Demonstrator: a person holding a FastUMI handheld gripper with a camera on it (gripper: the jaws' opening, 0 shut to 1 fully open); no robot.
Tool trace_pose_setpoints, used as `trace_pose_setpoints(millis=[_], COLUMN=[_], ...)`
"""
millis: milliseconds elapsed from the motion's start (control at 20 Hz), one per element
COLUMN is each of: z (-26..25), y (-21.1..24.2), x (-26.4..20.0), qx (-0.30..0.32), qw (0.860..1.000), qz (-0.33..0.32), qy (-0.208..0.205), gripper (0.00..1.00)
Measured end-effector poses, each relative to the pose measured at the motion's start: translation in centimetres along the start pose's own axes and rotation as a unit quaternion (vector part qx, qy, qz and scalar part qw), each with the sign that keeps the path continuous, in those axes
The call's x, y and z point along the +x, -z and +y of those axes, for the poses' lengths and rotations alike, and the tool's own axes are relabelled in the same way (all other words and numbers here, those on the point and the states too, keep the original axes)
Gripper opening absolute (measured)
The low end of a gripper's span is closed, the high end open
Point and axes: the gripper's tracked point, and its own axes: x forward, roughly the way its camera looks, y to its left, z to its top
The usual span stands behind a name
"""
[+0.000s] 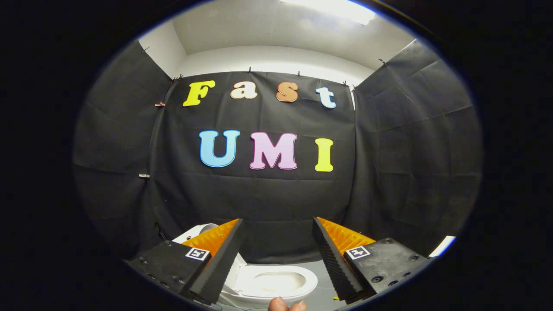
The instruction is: Open the toilet lid.
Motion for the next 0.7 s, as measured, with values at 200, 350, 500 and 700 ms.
trace_pose_setpoints(millis=[200,350,500,700], z=[-0.26,-0.20,-0.38,-0.12], y=[-0.08,-0.11,-0.09,-0.31], x=[-0.01,-0.15,-0.13,-0.09], qx=[0.000,0.004,0.002,0.000], qw=[1.000,1.000,1.000,1.000], qz=[0.000,0.000,0.000,-0.003], qy=[0.002,0.001,0.002,0.000], gripper=[0.98,0.98,0.98,0.98])
